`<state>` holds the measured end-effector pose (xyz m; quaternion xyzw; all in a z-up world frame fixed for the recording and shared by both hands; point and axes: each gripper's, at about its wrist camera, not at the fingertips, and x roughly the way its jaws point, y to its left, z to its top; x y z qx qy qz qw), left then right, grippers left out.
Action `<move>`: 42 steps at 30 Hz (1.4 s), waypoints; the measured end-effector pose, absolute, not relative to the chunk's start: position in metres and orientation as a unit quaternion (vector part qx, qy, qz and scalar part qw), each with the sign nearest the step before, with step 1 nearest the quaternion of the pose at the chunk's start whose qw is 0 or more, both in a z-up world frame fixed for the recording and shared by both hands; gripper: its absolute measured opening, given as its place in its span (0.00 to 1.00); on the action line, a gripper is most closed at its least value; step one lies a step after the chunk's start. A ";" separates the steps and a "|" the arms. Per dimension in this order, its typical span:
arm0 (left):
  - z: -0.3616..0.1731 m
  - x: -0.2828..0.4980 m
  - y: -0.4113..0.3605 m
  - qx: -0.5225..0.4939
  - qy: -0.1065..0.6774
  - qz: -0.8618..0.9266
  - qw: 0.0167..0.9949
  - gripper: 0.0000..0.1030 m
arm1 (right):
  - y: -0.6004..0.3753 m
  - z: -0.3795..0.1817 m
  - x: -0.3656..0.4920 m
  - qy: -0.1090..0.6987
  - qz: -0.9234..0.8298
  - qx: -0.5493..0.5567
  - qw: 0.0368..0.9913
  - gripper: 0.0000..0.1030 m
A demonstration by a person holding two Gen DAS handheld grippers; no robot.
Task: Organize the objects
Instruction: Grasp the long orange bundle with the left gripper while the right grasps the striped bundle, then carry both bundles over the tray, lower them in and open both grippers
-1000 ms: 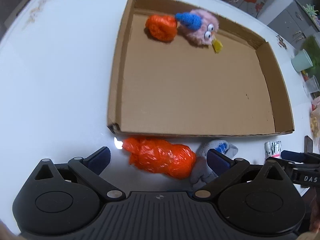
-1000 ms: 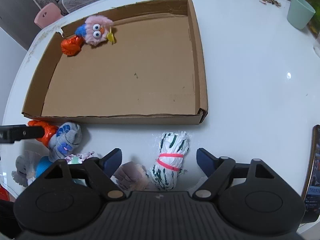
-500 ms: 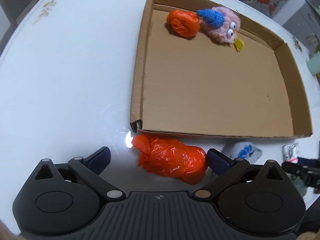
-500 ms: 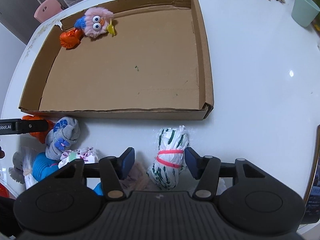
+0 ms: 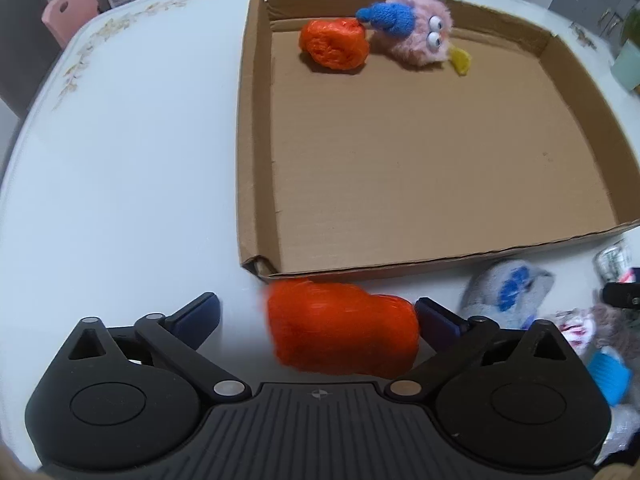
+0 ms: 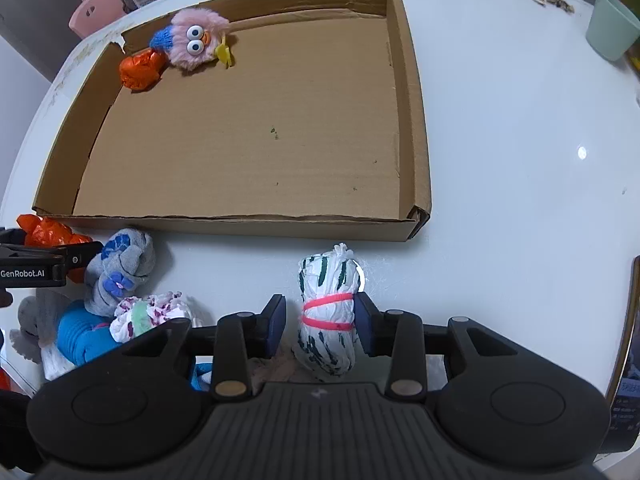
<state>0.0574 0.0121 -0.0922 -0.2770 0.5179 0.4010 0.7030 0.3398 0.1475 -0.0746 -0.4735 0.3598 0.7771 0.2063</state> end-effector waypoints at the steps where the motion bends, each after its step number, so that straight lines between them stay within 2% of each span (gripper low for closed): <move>1: -0.092 0.057 0.013 -0.279 0.517 0.403 0.702 1.00 | 0.146 -0.074 0.338 0.353 0.778 -0.477 0.206 0.35; 6: -0.091 0.060 0.018 -0.285 0.520 0.406 0.695 1.00 | 0.142 -0.075 0.331 0.339 0.782 -0.484 0.199 0.43; 8: -0.091 0.060 0.019 -0.285 0.520 0.406 0.695 1.00 | 0.142 -0.076 0.330 0.340 0.782 -0.485 0.195 0.53; 10: -0.091 0.060 0.020 -0.283 0.516 0.408 0.698 1.00 | 0.141 -0.079 0.327 0.335 0.776 -0.495 0.202 0.67; 16: -0.091 0.056 0.018 -0.277 0.503 0.415 0.706 1.00 | 0.144 -0.081 0.324 0.349 0.772 -0.493 0.199 0.74; 20: -0.092 0.061 0.020 -0.280 0.506 0.415 0.703 1.00 | 0.147 -0.085 0.325 0.368 0.770 -0.482 0.198 0.74; 23: -0.090 0.057 0.018 -0.283 0.508 0.414 0.700 0.99 | 0.150 -0.087 0.327 0.374 0.766 -0.479 0.208 0.67; 25: -0.088 0.055 0.018 -0.287 0.507 0.418 0.697 0.98 | 0.149 -0.086 0.327 0.361 0.766 -0.486 0.217 0.51; 27: -0.087 0.051 0.017 -0.290 0.507 0.422 0.694 0.98 | 0.151 -0.087 0.328 0.361 0.763 -0.488 0.222 0.48; 29: -0.087 0.049 0.017 -0.291 0.504 0.425 0.693 0.96 | 0.151 -0.087 0.328 0.359 0.762 -0.491 0.223 0.40; 30: -0.086 0.049 0.017 -0.291 0.503 0.426 0.693 0.95 | 0.149 -0.087 0.328 0.351 0.763 -0.494 0.224 0.33; 31: -0.084 0.049 0.017 -0.290 0.500 0.428 0.695 0.90 | 0.148 -0.087 0.327 0.344 0.766 -0.496 0.222 0.25; 33: -0.079 0.049 0.017 -0.286 0.493 0.429 0.701 0.73 | 0.143 -0.087 0.324 0.333 0.771 -0.498 0.214 0.25; 34: -0.076 0.049 0.017 -0.285 0.491 0.426 0.704 0.59 | 0.142 -0.087 0.323 0.327 0.773 -0.500 0.212 0.24; 36: -0.073 0.047 0.019 -0.293 0.489 0.429 0.700 0.42 | 0.139 -0.087 0.322 0.317 0.777 -0.501 0.210 0.24; 37: -0.072 0.045 0.020 -0.299 0.486 0.433 0.698 0.20 | 0.139 -0.087 0.321 0.315 0.778 -0.501 0.208 0.24; 42: -0.067 0.033 0.021 -0.312 0.472 0.453 0.689 0.20 | 0.140 -0.081 0.324 0.316 0.787 -0.486 0.209 0.24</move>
